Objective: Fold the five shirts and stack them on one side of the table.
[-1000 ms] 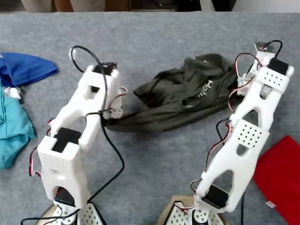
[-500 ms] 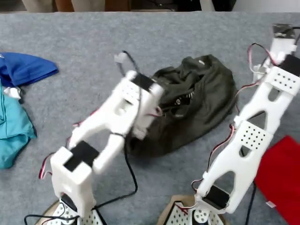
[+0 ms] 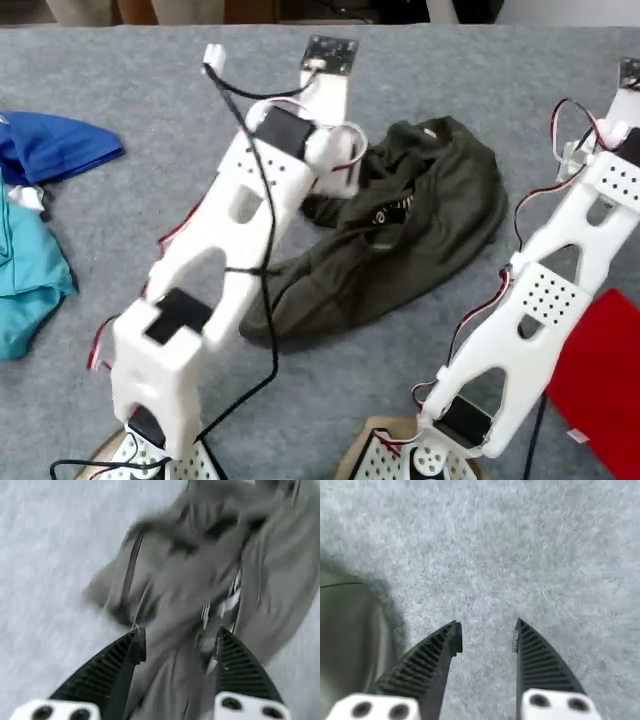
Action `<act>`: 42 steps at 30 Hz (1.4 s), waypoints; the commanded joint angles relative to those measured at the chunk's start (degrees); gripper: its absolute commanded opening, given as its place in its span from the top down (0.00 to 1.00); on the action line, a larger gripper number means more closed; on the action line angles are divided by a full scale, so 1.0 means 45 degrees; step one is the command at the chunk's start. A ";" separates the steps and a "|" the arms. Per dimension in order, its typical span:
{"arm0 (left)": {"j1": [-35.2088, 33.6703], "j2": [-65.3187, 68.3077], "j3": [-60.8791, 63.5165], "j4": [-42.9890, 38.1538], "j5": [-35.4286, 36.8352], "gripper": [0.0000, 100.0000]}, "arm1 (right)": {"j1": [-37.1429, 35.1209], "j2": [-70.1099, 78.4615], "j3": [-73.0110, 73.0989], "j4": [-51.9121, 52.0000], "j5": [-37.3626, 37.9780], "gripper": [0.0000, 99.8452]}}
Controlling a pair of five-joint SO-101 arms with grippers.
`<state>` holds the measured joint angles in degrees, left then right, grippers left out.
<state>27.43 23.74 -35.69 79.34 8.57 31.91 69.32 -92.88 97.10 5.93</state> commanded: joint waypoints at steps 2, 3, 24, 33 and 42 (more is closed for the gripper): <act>0.0469 0.2471 -0.0996 -0.2911 0.0449 0.77 | -0.0381 0.0068 -0.0557 -0.0449 -0.0195 0.82; 0.0547 0.3116 -0.1153 -0.3204 0.0449 0.77 | -0.0479 0.0068 -0.0557 -0.0449 -0.0195 0.82; -0.2637 0.8606 -0.9065 0.1114 0.0449 0.98 | -0.3780 -0.2686 0.2510 0.1192 0.1035 0.82; -0.5568 0.8606 -1.1741 0.3399 0.0352 0.98 | -0.7258 -0.6730 0.7746 0.1172 0.1133 0.82; -0.7814 0.8098 -1.3343 0.4767 0.0352 0.98 | -0.7668 -0.6457 1.1165 -0.0332 0.1133 0.83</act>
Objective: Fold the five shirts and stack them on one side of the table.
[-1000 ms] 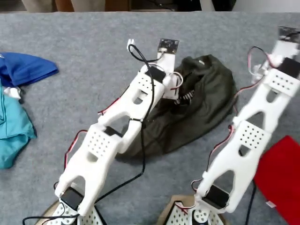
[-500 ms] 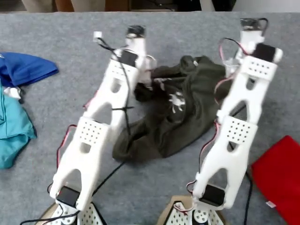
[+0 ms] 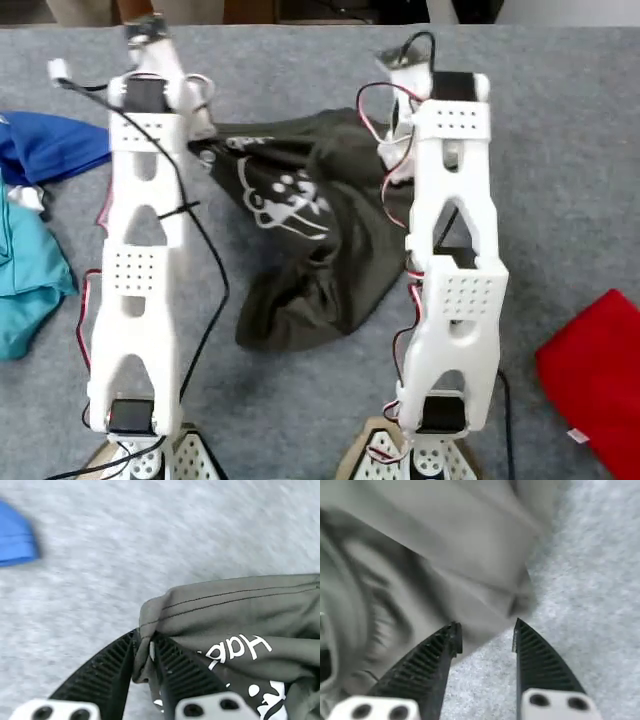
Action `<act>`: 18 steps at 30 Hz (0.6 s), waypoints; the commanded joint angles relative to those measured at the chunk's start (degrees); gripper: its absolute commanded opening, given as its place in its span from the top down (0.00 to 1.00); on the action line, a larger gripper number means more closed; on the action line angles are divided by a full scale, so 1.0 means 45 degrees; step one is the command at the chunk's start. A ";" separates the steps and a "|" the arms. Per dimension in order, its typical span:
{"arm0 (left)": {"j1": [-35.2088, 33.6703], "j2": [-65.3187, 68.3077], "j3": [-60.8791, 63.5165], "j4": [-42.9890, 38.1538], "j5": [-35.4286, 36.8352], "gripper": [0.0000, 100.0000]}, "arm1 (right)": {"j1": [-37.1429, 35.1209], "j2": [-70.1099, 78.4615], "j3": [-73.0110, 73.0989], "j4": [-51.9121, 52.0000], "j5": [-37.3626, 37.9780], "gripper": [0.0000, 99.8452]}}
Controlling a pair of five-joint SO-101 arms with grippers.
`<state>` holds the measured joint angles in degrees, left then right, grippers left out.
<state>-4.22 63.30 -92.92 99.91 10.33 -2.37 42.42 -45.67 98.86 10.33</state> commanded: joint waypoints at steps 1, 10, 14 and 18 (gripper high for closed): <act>-0.1055 -0.0967 -0.0586 0.0215 -0.0039 0.98 | 0.0010 -0.0283 0.0928 -0.1035 0.0176 0.86; -0.3106 -0.3409 -0.0508 0.0234 -0.0547 0.98 | 0.2081 0.0576 0.0811 -0.2188 0.0176 0.99; -0.3614 -0.4269 -0.0234 0.0234 -0.0547 0.98 | 0.2393 0.0498 -0.0400 -0.1270 0.0781 0.99; -0.3204 -0.5245 0.1778 0.0254 -0.0547 0.98 | 0.0518 0.0010 -0.2393 0.0801 0.0996 0.99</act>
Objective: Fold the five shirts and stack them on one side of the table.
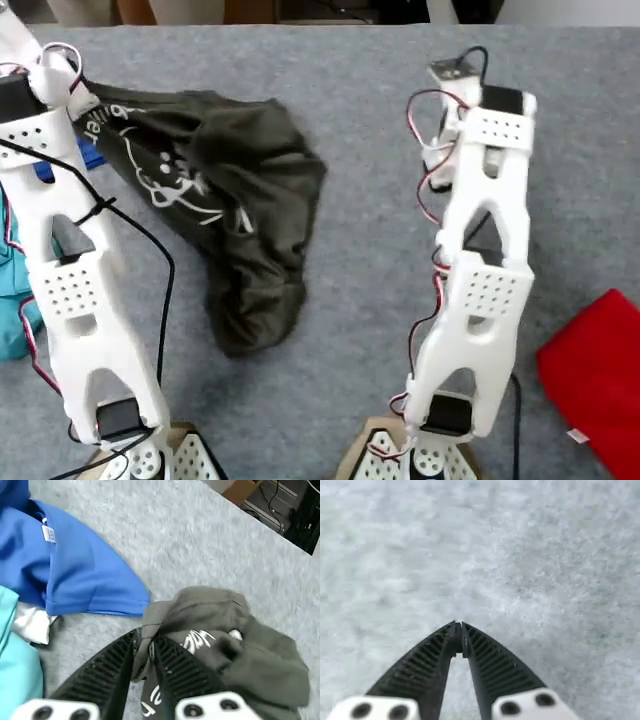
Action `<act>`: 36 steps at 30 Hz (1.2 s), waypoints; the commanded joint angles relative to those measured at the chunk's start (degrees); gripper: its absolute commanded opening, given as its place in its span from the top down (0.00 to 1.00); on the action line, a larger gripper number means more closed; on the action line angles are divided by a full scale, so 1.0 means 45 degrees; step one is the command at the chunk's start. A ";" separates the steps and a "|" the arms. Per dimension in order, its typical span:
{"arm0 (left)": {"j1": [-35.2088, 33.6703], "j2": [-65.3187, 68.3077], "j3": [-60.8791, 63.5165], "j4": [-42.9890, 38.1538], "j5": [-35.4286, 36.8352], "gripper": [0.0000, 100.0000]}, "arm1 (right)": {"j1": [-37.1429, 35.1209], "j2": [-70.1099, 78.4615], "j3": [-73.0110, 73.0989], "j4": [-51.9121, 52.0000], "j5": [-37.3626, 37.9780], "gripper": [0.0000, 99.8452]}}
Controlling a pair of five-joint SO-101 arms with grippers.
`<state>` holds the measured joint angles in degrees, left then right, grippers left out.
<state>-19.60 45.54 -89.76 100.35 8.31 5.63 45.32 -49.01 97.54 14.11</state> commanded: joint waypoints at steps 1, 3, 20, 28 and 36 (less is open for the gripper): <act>0.0410 -0.1534 0.1778 0.0156 -0.0098 0.98 | -0.1788 -0.0889 -0.1866 0.1094 0.0098 0.98; 0.0840 -0.1983 0.3126 0.0156 -0.0078 0.98 | -0.2940 -0.1514 -0.1866 0.1074 -0.0117 0.94; 0.1211 -0.2901 0.6369 0.0098 -0.0039 0.98 | -0.9836 -0.1201 -0.0088 -0.1504 -0.3360 0.75; 0.0684 -0.2940 0.6427 0.0098 -0.0039 0.98 | -0.9915 0.1709 0.0049 -0.2911 -0.3516 0.85; 0.0684 -0.2921 0.6447 0.0098 -0.0039 0.98 | -0.7219 0.2061 -0.0576 -0.2481 -0.4278 0.99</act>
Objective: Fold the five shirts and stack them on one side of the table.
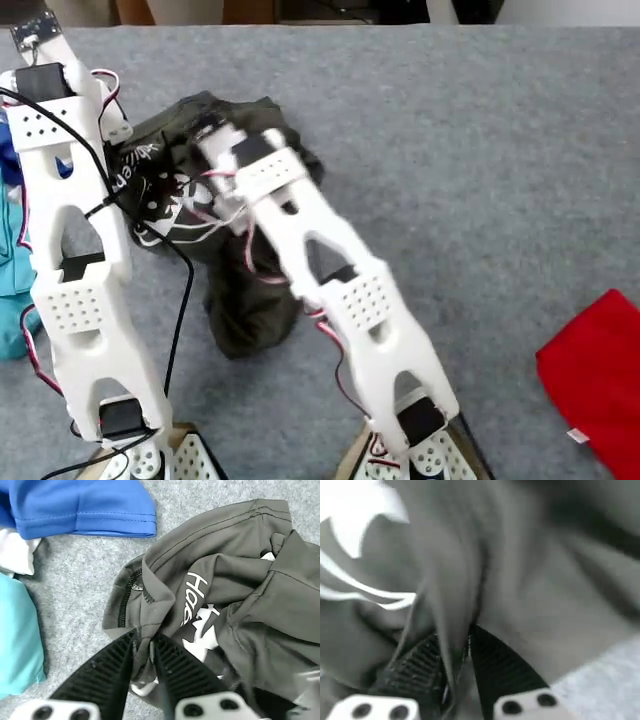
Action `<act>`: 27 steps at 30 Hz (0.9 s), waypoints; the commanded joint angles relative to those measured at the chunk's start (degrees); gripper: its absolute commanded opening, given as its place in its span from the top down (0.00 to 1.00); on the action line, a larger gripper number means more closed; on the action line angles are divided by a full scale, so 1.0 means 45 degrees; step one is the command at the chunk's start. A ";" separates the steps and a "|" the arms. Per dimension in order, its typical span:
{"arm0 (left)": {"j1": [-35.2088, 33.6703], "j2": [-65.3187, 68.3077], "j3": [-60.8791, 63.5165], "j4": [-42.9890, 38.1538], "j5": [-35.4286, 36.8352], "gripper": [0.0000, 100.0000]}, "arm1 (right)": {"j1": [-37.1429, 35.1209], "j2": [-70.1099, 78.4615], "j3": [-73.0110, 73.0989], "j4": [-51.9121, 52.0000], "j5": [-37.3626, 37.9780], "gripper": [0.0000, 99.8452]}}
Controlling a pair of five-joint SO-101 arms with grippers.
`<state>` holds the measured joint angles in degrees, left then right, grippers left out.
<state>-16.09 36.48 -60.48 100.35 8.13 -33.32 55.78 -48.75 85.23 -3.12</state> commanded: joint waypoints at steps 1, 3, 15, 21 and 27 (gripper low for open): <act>-0.0117 -0.0869 -0.0059 0.0098 0.0000 0.98 | 0.1905 -0.0381 -0.0830 0.0391 -0.0449 0.99; -0.0117 -0.0830 -0.0059 0.0098 -0.0078 0.98 | 0.2842 -0.0576 -0.1299 0.0703 -0.0430 0.99; 0.0488 -0.0420 0.3360 -0.1172 0.0000 0.98 | 0.7648 -0.0889 -0.2784 0.3009 0.2266 0.99; 0.0684 -0.0127 0.6388 -0.3204 0.0000 0.98 | 0.9817 -0.0733 -0.2823 0.2989 0.3673 0.99; 0.0449 -0.0127 0.8869 -0.3810 -0.0156 0.98 | 1.1907 0.0498 -0.2784 0.3575 0.5509 0.99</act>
<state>-13.45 36.57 -24.09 84.00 8.13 15.56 57.01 -58.68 99.38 17.63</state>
